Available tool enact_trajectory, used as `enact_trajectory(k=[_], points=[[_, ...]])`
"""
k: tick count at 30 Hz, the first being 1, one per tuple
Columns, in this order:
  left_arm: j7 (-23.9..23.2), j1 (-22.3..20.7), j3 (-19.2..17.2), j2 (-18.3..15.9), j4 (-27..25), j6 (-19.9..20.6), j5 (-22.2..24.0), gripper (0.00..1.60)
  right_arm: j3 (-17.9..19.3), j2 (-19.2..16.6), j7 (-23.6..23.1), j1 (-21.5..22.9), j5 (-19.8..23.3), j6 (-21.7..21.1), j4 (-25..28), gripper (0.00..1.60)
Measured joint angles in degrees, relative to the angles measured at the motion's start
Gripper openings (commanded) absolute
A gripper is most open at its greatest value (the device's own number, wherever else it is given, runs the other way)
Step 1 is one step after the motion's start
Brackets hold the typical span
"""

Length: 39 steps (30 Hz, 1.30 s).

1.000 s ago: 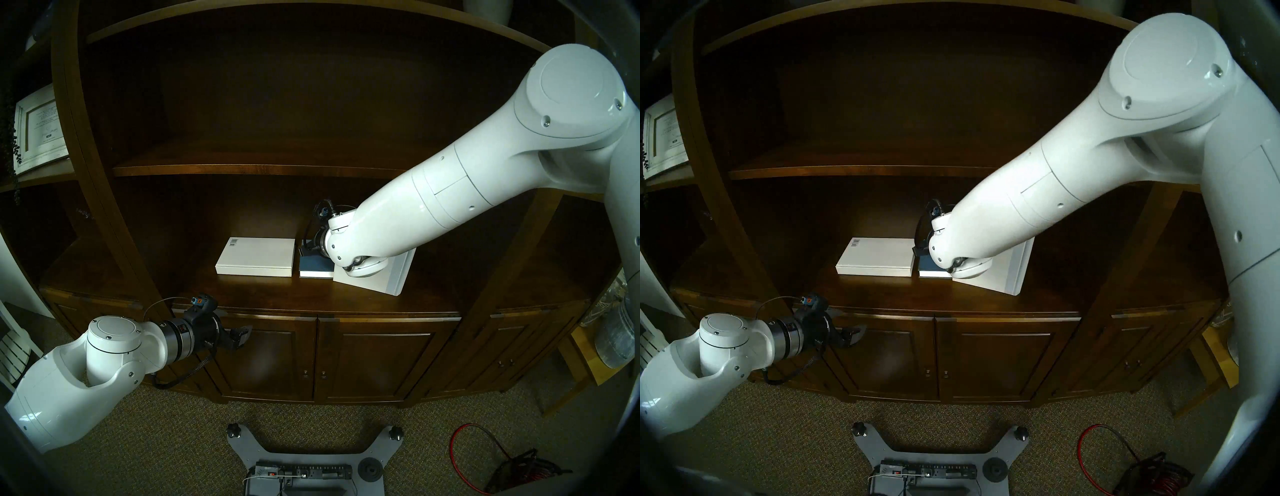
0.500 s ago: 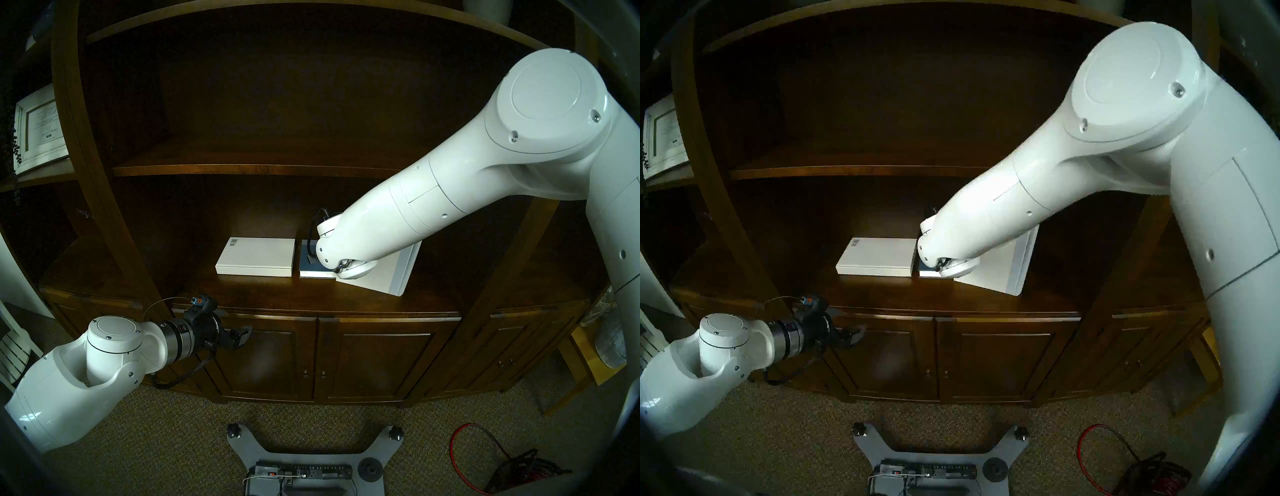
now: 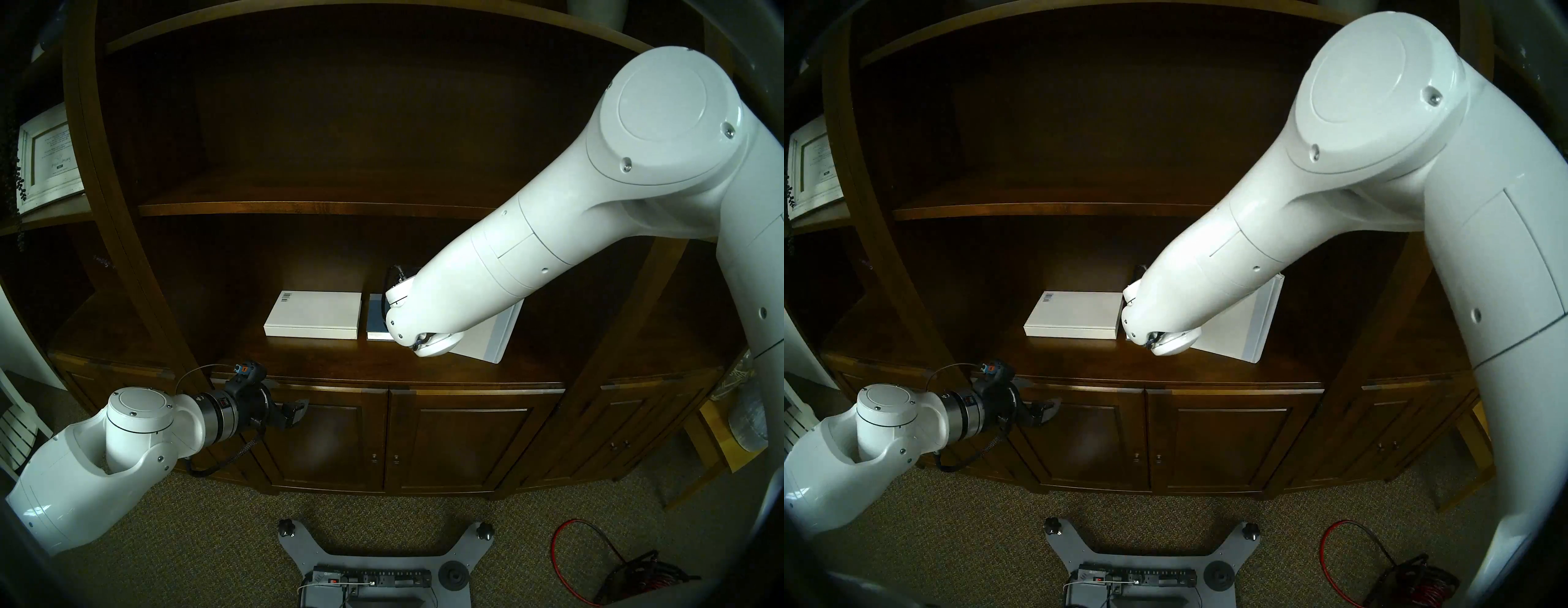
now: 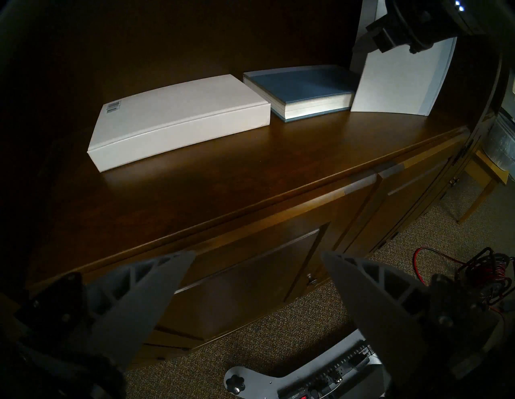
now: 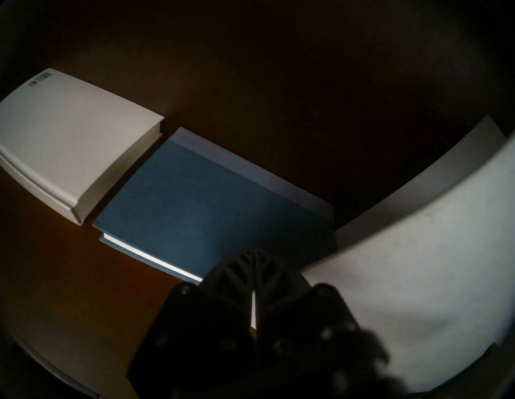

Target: Close the books and align them horizontally on the shelf

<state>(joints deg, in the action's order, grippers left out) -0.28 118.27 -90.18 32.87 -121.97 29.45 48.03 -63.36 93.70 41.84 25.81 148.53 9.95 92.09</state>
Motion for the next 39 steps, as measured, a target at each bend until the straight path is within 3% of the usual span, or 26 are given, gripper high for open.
enact_trajectory(k=[23, 32, 39], points=[[0.0, 0.0, 0.0, 0.0, 0.01, 0.0, 0.0, 1.6, -5.86, -5.06, 2.67, 4.62, 0.09, 5.16, 10.48, 0.0], [0.0, 0.0, 0.0, 0.0, 0.01, 0.0, 0.0, 1.6, -1.79, -5.71, -0.6, 6.11, -0.18, 6.73, 13.18, 0.0], [0.0, 0.0, 0.0, 0.0, 0.01, 0.0, 0.0, 1.6, 0.89, -4.73, -3.23, 6.08, -0.84, 7.04, 12.28, 0.0]])
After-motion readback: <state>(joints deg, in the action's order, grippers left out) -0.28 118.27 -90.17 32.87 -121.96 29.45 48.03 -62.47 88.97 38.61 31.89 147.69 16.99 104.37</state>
